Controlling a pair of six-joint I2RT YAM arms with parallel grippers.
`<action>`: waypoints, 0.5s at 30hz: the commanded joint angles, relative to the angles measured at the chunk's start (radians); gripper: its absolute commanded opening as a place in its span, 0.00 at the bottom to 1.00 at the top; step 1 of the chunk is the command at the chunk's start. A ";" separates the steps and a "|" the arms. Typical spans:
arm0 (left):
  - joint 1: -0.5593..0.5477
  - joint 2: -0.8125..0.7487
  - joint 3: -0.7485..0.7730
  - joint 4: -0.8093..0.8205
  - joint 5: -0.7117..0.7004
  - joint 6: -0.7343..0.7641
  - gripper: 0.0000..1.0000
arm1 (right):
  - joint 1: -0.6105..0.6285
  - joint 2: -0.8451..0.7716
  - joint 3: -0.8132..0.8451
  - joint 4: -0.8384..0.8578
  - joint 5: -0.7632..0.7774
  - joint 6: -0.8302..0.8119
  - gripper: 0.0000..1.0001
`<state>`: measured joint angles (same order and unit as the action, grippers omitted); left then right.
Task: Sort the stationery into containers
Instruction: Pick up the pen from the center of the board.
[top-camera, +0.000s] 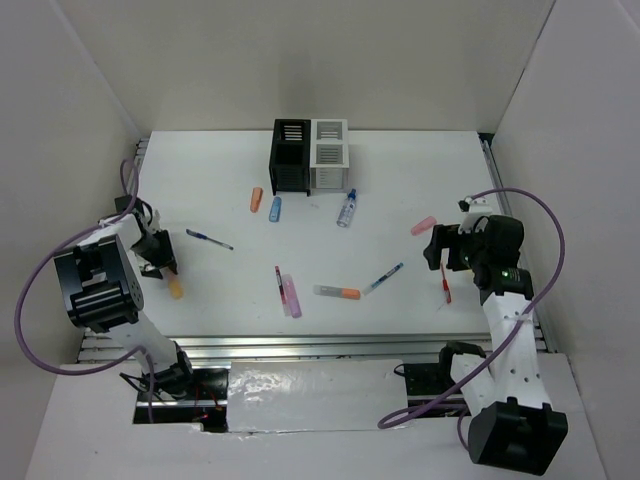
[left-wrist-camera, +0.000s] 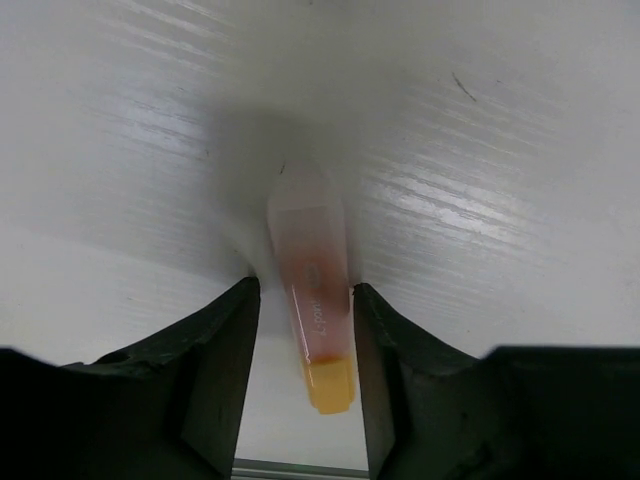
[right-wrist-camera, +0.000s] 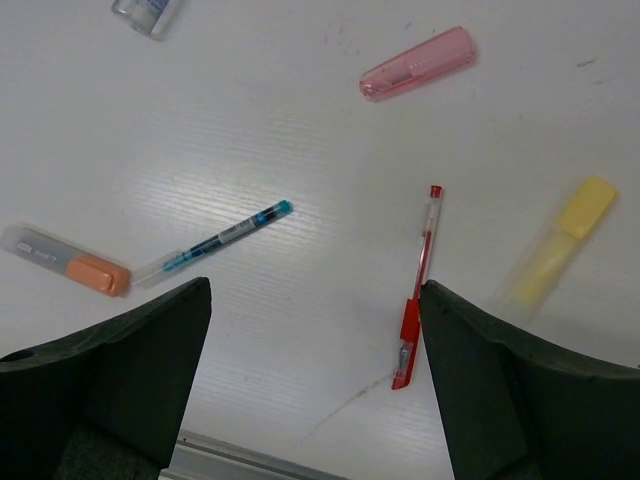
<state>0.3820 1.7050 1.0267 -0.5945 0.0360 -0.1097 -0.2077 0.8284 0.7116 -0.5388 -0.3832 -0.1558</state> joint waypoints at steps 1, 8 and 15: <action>-0.005 0.018 -0.019 0.041 -0.004 -0.030 0.52 | -0.005 -0.018 0.040 0.014 -0.052 -0.037 0.90; -0.006 0.038 -0.017 0.050 0.062 -0.053 0.36 | 0.037 -0.018 0.104 0.019 -0.108 -0.151 0.89; -0.006 -0.007 0.091 0.001 0.398 -0.116 0.17 | 0.261 0.021 0.207 0.060 -0.117 -0.303 0.90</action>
<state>0.3809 1.7149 1.0443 -0.5720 0.2131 -0.1665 -0.0383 0.8383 0.8391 -0.5365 -0.4740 -0.3614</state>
